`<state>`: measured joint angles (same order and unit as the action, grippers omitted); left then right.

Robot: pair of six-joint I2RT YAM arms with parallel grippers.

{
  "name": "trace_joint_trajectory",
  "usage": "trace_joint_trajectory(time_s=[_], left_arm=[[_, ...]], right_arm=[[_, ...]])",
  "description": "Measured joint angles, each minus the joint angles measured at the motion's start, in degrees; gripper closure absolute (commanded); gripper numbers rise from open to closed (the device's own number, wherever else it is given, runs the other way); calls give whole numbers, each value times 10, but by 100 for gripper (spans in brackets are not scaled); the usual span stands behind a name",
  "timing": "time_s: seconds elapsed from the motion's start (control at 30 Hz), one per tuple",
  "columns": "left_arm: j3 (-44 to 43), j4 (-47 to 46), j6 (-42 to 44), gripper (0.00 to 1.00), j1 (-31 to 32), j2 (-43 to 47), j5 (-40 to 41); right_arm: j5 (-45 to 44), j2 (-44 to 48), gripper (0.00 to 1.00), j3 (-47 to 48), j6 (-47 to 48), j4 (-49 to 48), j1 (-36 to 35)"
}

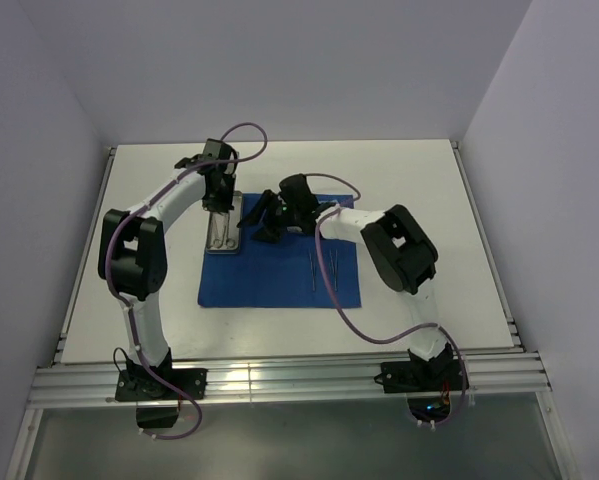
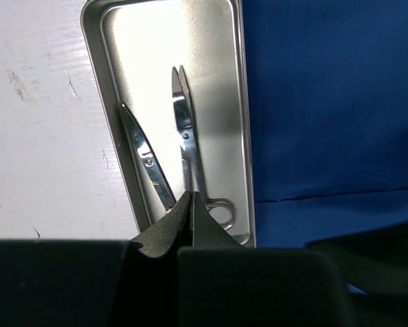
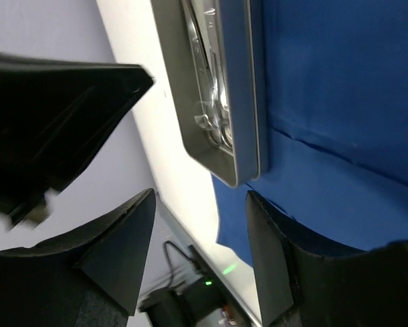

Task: Open and lay out the surgical kit

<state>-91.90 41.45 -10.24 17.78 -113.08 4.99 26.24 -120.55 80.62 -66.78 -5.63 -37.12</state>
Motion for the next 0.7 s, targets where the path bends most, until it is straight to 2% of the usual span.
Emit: trace_joint_trajectory(time_s=[0.2, 0.23, 0.3, 0.33, 0.43, 0.7], left_arm=[[9, -1, 1, 98, -3, 0, -2], [11, -1, 1, 90, -5, 0, -2], [18, 0, 5, 82, -6, 0, -6], [23, -2, 7, 75, -7, 0, -7], [39, -3, 8, 67, -9, 0, -8], [42, -7, 4, 67, -9, -9, -9]], right_arm=[[35, -51, 35, 0, -89, -88, -10], [38, -51, 35, 0, -94, -95, -11], [40, -49, 34, 0, -101, -113, -12], [40, -46, 34, -1, -101, -117, -12], [40, -29, 33, -15, -96, -120, -11], [24, 32, 32, -32, -40, -75, -9]])
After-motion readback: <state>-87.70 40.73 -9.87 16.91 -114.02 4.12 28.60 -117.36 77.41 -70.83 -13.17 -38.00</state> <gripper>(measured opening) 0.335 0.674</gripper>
